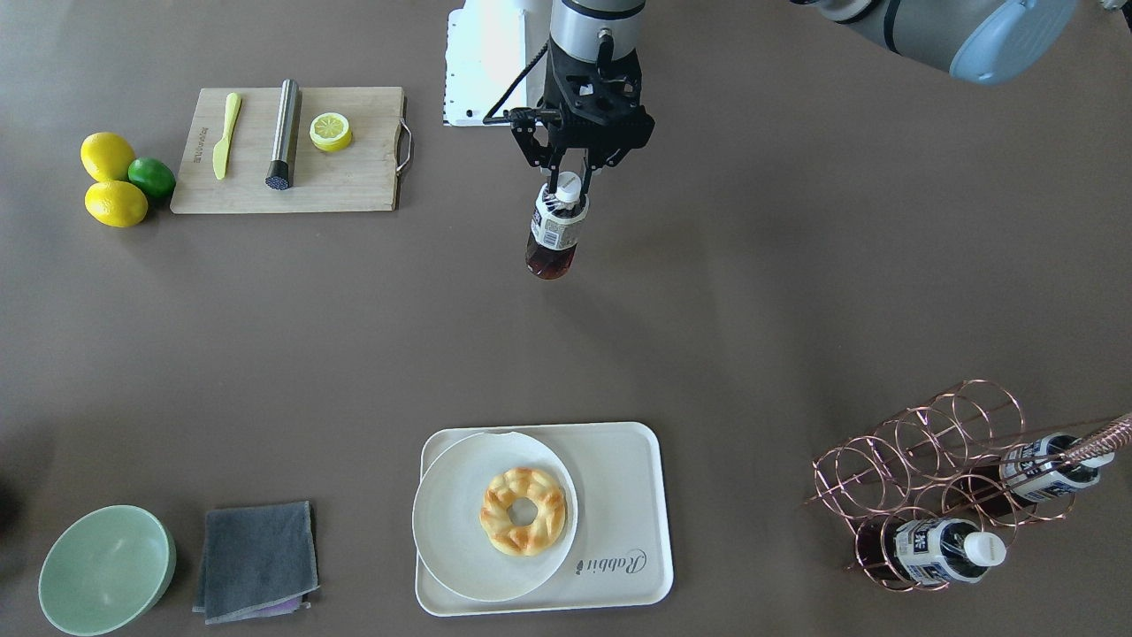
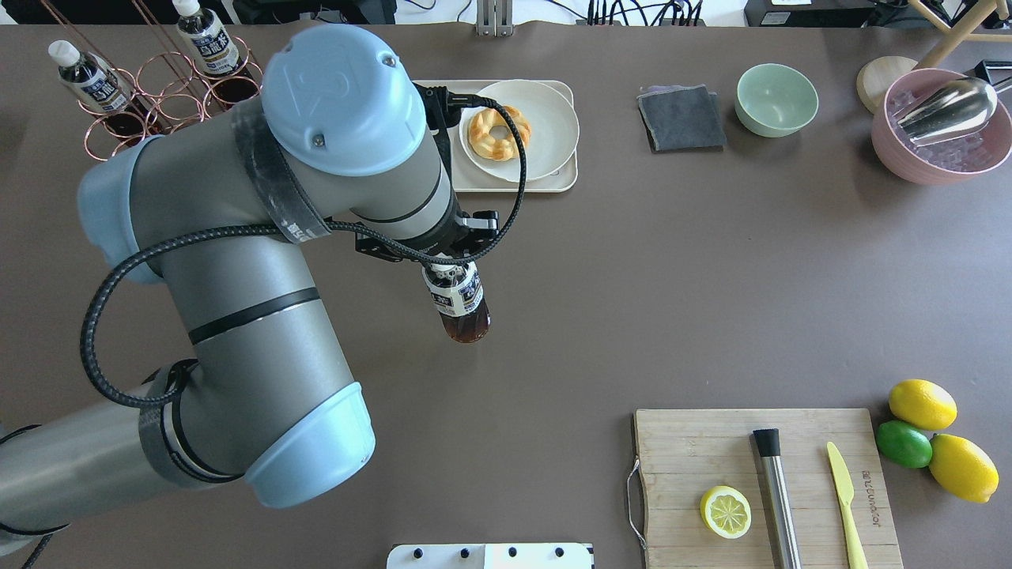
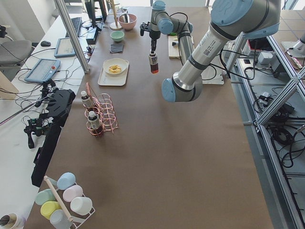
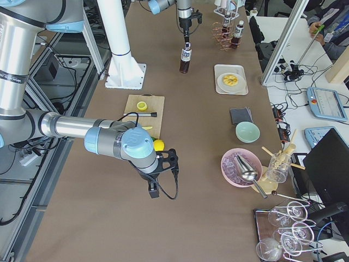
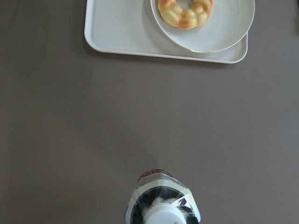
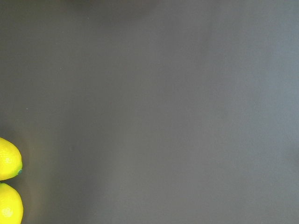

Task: Place tea on tray
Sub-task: 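Carry the bottle toward the tray and lower it onto the table in front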

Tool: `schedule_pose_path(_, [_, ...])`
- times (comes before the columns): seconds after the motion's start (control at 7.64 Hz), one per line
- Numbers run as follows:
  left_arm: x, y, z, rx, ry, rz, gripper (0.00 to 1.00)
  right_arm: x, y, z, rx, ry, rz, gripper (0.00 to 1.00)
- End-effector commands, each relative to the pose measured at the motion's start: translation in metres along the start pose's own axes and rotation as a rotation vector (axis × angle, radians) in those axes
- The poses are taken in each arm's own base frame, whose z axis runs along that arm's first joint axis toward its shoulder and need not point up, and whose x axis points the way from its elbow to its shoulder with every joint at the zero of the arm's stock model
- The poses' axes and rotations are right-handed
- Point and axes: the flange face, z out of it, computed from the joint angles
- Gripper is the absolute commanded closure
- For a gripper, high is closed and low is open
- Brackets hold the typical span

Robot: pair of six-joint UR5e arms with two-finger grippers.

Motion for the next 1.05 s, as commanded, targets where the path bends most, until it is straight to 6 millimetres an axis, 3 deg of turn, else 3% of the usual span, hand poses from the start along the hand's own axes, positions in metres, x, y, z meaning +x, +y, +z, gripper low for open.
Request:
schedule_pose_path(0.0, [0.011, 0.027, -0.003, 0.077, -0.021, 0.045, 1.0, -0.001, -0.001, -0.001, 0.002, 0.001, -0.003, 0.0])
schedule_pose_path(0.26, [0.025, 0.05, 0.014, 0.121, -0.047, 0.095, 1.0, -0.001, 0.0, -0.001, 0.001, 0.0, -0.002, 0.0])
schedule_pose_path(0.92, [0.028, 0.062, 0.025, 0.112, -0.057, 0.109, 1.0, 0.0, 0.001, -0.001, 0.002, -0.001, -0.001, 0.0])
